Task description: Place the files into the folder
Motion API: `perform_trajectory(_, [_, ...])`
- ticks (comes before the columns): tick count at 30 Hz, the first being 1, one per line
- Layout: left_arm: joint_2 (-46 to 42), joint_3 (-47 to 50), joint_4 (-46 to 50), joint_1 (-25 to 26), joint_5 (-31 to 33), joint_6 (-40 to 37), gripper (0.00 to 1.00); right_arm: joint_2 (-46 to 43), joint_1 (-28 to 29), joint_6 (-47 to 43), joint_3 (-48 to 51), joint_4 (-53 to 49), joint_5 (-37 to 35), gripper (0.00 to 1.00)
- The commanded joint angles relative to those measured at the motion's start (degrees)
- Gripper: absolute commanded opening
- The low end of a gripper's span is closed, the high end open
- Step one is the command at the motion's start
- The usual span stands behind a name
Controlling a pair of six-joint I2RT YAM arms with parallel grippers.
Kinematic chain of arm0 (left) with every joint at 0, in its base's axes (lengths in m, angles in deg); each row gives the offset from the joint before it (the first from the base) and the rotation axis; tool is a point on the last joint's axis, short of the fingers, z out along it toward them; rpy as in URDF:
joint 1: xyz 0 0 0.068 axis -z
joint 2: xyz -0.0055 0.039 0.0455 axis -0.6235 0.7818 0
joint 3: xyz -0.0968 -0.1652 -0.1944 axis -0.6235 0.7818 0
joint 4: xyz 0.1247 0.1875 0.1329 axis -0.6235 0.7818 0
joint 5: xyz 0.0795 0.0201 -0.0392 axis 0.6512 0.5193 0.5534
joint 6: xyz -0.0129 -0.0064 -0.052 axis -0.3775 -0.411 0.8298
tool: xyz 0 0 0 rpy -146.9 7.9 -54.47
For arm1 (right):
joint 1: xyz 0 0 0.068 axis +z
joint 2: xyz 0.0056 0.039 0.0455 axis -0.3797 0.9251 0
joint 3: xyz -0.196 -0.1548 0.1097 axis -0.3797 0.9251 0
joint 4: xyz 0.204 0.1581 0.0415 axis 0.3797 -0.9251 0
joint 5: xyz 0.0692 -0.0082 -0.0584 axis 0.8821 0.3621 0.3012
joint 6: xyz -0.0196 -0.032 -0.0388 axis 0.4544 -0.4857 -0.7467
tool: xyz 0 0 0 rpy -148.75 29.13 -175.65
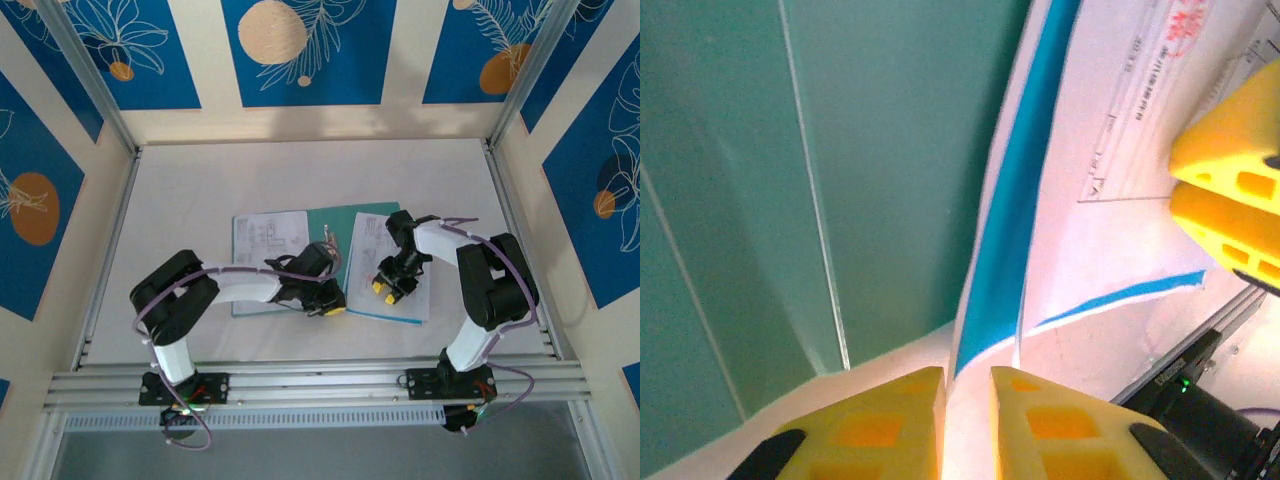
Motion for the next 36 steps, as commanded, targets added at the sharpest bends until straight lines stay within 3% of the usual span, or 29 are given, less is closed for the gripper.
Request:
perform_trajectory(1, [-2.7, 0.6, -0.5, 0.6, 1.4, 0.7, 0.21, 0.5, 0.1, 1.3, 0.8, -1.7, 0.6, 0.33])
perform_trajectory(5, [-2.5, 0.0, -0.4, 0.6, 1.1, 0.6, 0.32, 0.7, 0.1, 1.3, 0.5, -1.8, 0.8, 0.33])
perform_trajectory(12, [0.6, -3.2, 6.1, 0.6, 1.8, -1.1, 0.39, 0.7, 0.2, 1.8, 0.5, -1.6, 1.3, 0.34])
perform_trajectory(18, [4.3, -6.7, 4.4, 0.6, 0.2, -1.6, 0.41, 0.9, 0.5, 2.0, 0.6, -1.2, 2.0, 0.33])
perform_trajectory(28, [5.6, -7.0, 4.4, 0.7, -0.1, -2.0, 0.34, 0.7, 1.8, 3.3, 1.5, -0.4, 3.1, 0.33])
perform_trajectory(36, [5.4, -6.7, 4.3, 0.7, -0.1, -2.0, 0.20, 1.0, 1.9, 3.4, 0.5, -1.1, 2.7, 0.33])
